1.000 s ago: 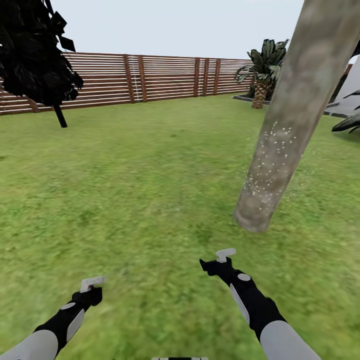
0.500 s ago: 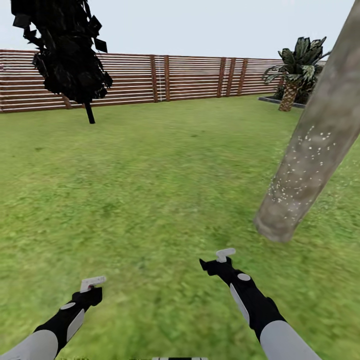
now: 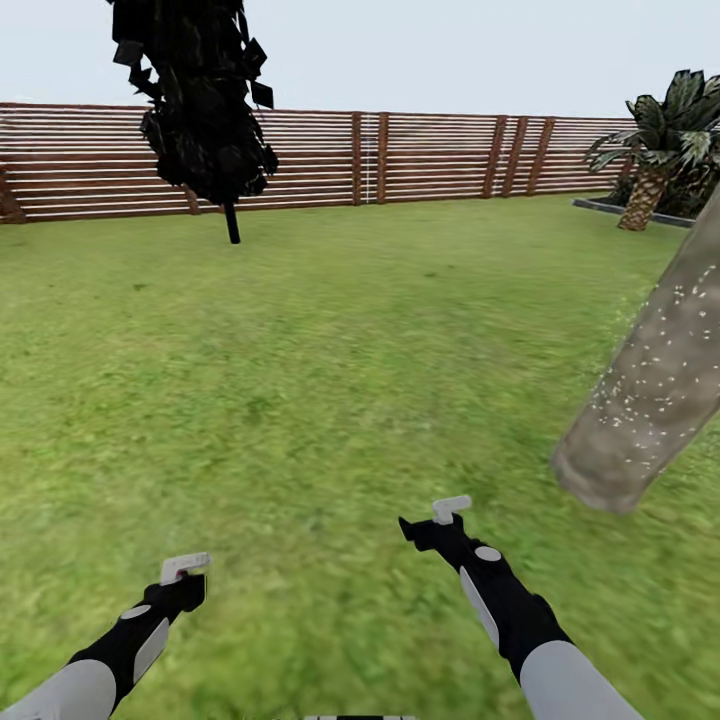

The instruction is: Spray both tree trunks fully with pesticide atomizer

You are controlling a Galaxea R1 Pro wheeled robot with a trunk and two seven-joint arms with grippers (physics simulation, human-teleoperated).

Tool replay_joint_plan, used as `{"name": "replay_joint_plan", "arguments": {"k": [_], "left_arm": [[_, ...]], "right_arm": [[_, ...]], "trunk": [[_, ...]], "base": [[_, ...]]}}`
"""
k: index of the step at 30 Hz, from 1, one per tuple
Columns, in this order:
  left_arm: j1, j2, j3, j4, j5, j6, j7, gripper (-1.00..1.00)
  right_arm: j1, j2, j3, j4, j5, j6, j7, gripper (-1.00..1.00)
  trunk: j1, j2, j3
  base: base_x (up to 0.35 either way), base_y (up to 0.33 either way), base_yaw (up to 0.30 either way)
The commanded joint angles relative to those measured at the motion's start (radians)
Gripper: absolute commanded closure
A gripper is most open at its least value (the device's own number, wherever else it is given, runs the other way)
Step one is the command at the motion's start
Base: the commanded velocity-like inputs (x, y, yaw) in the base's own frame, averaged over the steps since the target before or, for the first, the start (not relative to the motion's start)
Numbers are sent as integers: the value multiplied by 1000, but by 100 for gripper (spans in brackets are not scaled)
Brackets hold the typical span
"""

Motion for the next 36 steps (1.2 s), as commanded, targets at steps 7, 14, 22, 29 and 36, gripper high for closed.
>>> {"name": "replay_joint_plan", "arguments": {"k": [7,14,22,29,36], "left_arm": [[0,0,0,0,1,0,0,100],[0,0,0,0,1,0,0,100],[0,0,0,0,1,0,0,100],[0,0,1,0,1,0,0,100],[0,0,0,0,1,0,0,100]], "right_arm": [[0,0,0,0,0,0,0,-100],[0,0,0,1,0,0,0,-100],[0,0,1,0,0,1,0,-100],[0,1,-1,0,0,1,0,-100],[0,3,-10,-2,0,3,-2,-100]], "trunk": [[0,0,4],[0,0,7],[0,0,11],[0,0,13],[0,0,13]], "base": [[0,0,277],[0,130,277],[0,78,277],[0,1,279],[0,0,284]]}}
